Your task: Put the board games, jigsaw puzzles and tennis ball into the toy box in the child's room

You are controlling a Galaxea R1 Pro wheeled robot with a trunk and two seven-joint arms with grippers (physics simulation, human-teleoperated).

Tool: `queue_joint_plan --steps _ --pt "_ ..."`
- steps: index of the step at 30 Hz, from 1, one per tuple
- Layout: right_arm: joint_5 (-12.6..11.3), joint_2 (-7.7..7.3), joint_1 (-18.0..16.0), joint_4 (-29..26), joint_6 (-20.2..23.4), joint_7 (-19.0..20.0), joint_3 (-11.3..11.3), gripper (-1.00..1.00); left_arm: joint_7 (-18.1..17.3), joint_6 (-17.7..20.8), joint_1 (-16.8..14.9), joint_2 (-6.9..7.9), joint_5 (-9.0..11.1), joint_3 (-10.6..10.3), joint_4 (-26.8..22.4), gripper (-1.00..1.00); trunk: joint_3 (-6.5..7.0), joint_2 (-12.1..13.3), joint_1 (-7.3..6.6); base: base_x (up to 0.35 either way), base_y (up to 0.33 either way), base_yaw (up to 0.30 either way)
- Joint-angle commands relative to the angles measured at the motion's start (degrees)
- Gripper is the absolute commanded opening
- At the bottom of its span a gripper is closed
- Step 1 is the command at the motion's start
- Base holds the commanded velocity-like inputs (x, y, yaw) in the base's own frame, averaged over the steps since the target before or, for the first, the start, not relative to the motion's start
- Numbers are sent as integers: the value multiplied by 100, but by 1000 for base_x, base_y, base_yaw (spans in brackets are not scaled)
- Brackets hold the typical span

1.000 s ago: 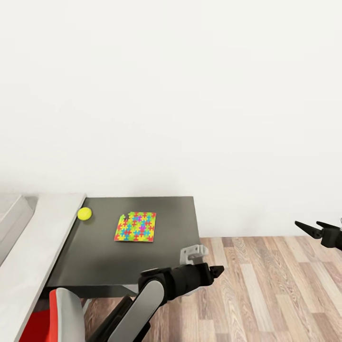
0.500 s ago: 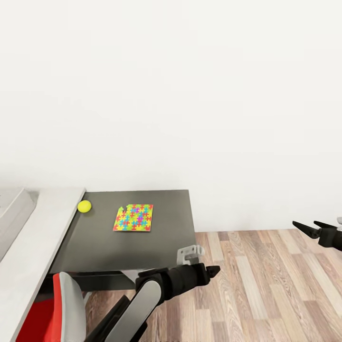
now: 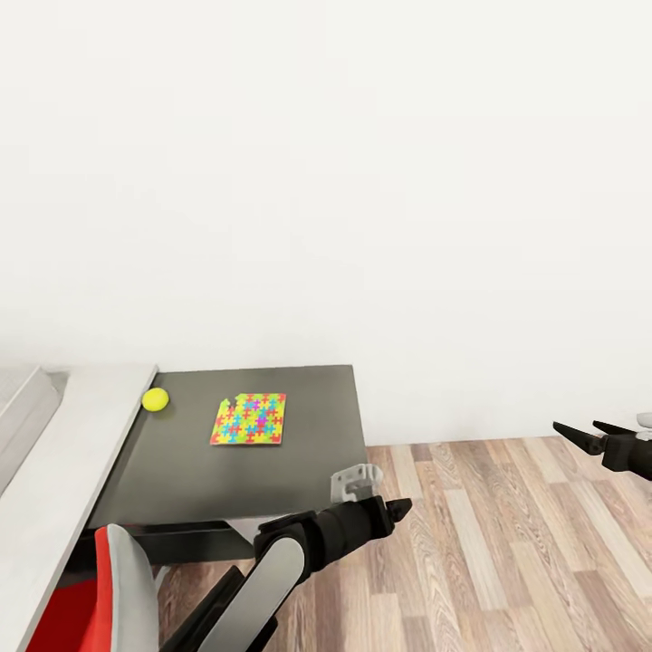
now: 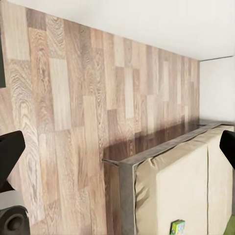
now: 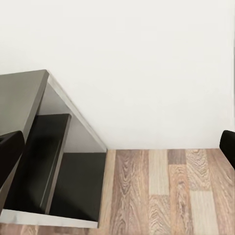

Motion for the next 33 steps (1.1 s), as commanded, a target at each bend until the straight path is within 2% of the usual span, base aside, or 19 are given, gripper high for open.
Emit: queue_joint_plan --steps 1,10,28,33 --pt "58 4 -9 -6 30 59 -6 100 63 -14 2 15 59 -2 -2 100 0 -10 4 0 0 -84" --pt "58 44 -9 -6 30 50 -2 100 62 -49 13 46 59 -2 0 100 84 -10 4 -17 -11 -83" --pt "150 74 -9 -6 66 20 6 100 64 -51 13 37 51 -2 74 100 252 -10 4 -226 -157 -100" --pt "353 87 -13 -6 95 -23 7 100 59 -52 13 30 50 -2 100 100 298 -10 4 -65 -42 -106"
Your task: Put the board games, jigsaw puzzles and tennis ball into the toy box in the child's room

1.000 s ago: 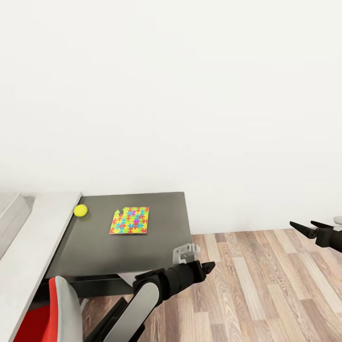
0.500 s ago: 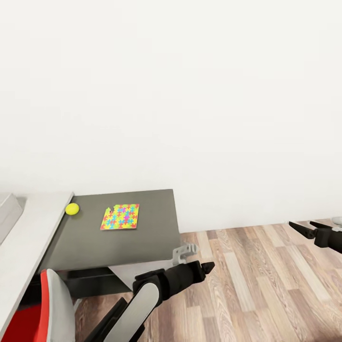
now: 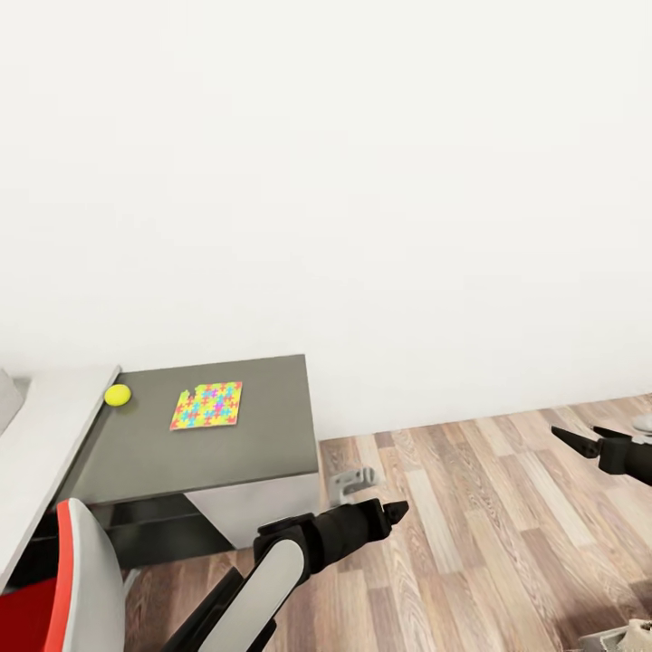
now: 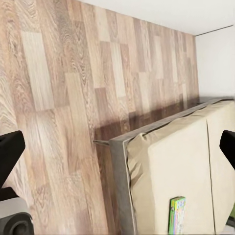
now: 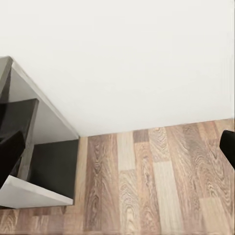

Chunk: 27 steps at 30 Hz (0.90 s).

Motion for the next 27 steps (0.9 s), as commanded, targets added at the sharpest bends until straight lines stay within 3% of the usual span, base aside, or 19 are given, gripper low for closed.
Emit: queue_joint_plan --steps 1,4,15,19,20,21,23,27 --pt "132 2 -10 -5 33 52 -8 100 59 1 -5 -1 60 -2 2 100 -1 -11 3 -31 -20 -109" --pt "364 18 -13 -5 44 37 -9 100 56 1 -4 1 60 -2 30 100 27 -11 3 -16 -11 -111" --pt "527 94 -13 -5 40 27 -10 100 54 1 -7 -2 55 -2 139 100 130 -11 3 -5 -3 -113" --pt "543 182 -14 -5 32 22 28 100 39 -125 -13 -13 56 1 498 100 167 -11 3 0 0 -114" --pt "547 190 -14 -5 33 14 68 100 35 -181 -15 -18 55 0 591 100 176 -11 3 0 0 -114" --pt "661 214 -19 214 17 -315 409 100 -4 -519 -36 -52 58 1 1092 100 186 -11 3 0 0 -117" --pt "752 224 -25 718 -20 -838 740 100 -74 -765 -53 -70 62 1 1393 100 204 -11 3 0 0 -121" --pt "784 221 -55 1104 -42 -1267 970 100 -316 -1166 -79 -105 57 -26 1842 100 242 -11 3 0 0 -125"
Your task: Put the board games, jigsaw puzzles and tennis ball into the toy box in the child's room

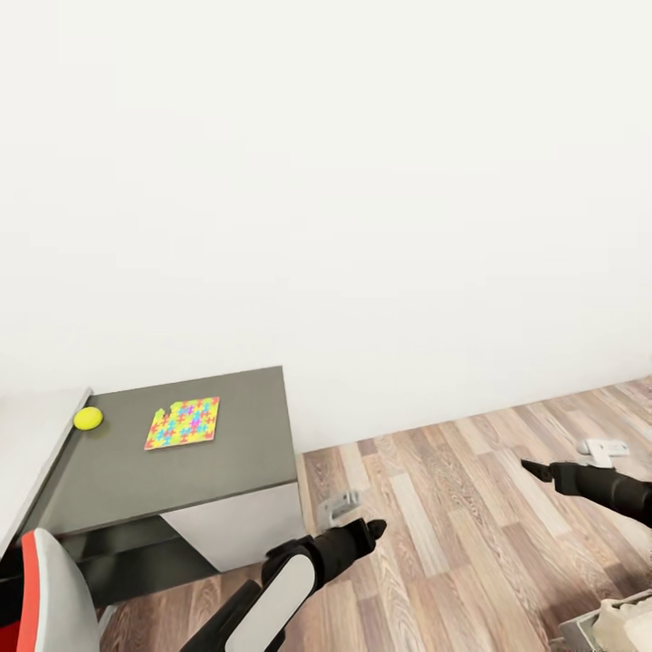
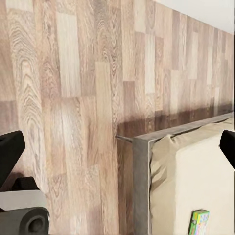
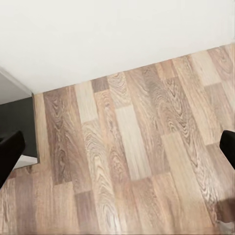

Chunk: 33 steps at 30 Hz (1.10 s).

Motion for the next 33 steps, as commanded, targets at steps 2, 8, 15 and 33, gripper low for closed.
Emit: queue_joint_plan --steps 2,8,15,33 --pt "65 3 -16 88 12 -54 49 100 -38 -82 -7 -14 42 -19 78 100 6 -11 4 0 0 -120" --pt "69 14 -27 236 -92 -222 131 100 -165 -218 -9 -34 -116 -58 308 100 24 -11 4 0 0 -46" --pt "75 120 -23 256 -438 -290 166 100 -200 -419 -9 -43 -356 -60 755 100 30 -11 4 0 0 -14" --pt "153 693 24 -78 -522 -339 190 100 -374 -1173 -10 -40 -576 -170 1194 100 165 -11 4 0 0 -135"
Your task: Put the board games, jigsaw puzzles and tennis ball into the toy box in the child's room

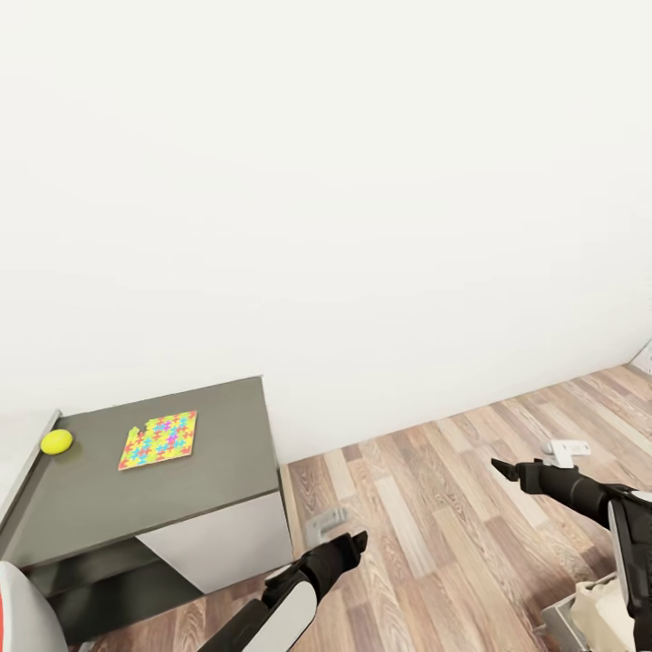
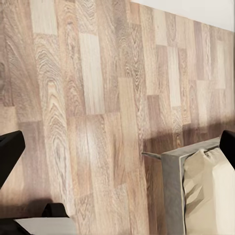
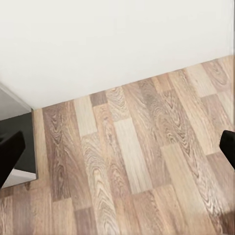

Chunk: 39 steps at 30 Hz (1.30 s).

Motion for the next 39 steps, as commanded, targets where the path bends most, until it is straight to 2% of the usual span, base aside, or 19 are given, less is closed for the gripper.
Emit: queue_joint_plan --steps 1,8,21,34,39 --pt "62 4 -8 -7 13 59 -6 100 15 -6 -5 2 25 -11 14 100 -2 -11 4 0 0 -152" --pt "70 11 -5 -9 12 54 1 100 -74 -44 -5 3 6 -15 96 100 58 -11 4 -56 -15 -149" --pt "72 19 0 10 12 52 2 100 -88 -48 -5 7 4 -14 116 100 170 -11 4 -233 -115 -142" --pt "72 13 -1 16 27 77 2 100 -99 -65 -5 3 48 -12 234 100 281 -11 4 -16 -9 -142" --pt "70 13 -1 15 29 91 3 100 -213 -65 -5 9 74 -10 238 100 324 -11 4 -1 0 -142"
